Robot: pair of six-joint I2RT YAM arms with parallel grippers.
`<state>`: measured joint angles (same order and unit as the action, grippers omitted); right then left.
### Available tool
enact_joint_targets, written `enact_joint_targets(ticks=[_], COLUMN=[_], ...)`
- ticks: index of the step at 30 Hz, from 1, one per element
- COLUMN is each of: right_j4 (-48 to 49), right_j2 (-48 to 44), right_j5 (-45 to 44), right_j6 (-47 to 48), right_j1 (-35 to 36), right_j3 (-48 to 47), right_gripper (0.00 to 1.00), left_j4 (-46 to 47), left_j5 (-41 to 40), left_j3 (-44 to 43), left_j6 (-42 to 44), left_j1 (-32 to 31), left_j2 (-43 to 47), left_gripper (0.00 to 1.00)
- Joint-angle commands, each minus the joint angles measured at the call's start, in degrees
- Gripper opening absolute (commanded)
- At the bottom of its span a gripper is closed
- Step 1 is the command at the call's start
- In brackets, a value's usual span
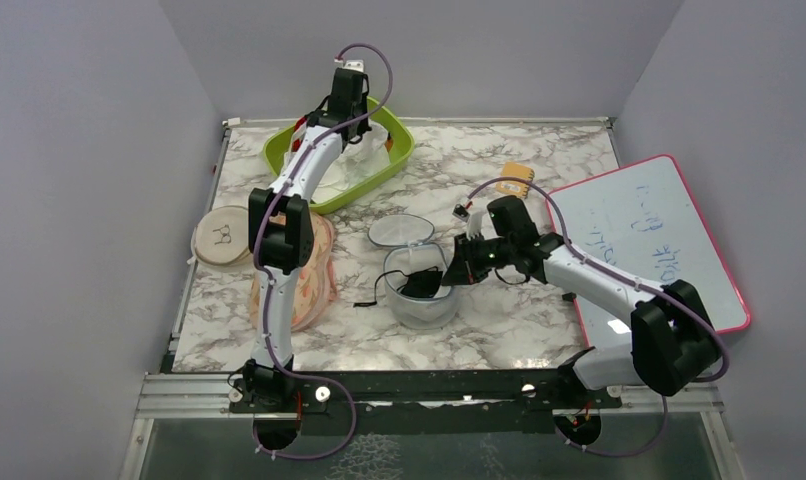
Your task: Unzip the laundry bag and remove the bra
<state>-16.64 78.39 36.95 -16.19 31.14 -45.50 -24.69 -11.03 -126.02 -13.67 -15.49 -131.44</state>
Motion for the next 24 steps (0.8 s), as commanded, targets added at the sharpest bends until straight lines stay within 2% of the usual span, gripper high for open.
enact_joint_targets(ticks=[1,8,12,13,15,18,24], right_j4=[1.58,1.96,1.9,1.88,1.91,2.3,2.85], right_j2=[1.7,2.55,1.5,1.3,1.05,0.77,-1.86], right_j5=[0.64,0.93,0.27,0.17,0.08,0.07,-0.9], right_j6=[0.72,0.38,-0.28,-0.52,-1.23,-1.98,-2.74], right_j1=[0.24,0.24,0.24,0.23,0.24,0.22,0.24], right_j3=[-1.6,-2.14,-1.88,-1.91,-1.96,-1.73,-0.19], right_gripper=[0.01,0.01,0.01,0.01,0.01,0.01,0.01], left_j4=[0.94,1.08,0.45,0.39,0.07,-0.79,-1.75], left_j5=[4.73,6.9,6.37,6.32,5.95,4.87,4.04], left_j3=[-0.95,4.89,6.39,6.62,6.96,8.23,16.88], left_j6=[-3.43,-5.81,-6.22,-6.35,-6.38,-5.58,-4.35], left_j1=[-0.08,-0.05,0.36,0.49,0.72,0.92,1.75], left_j2=[-2.57,-2.18,1.25,2.64,6.04,11.46,25.49], left_gripper=[0.0,0.0,0.0,0.04,0.25,0.49,0.79])
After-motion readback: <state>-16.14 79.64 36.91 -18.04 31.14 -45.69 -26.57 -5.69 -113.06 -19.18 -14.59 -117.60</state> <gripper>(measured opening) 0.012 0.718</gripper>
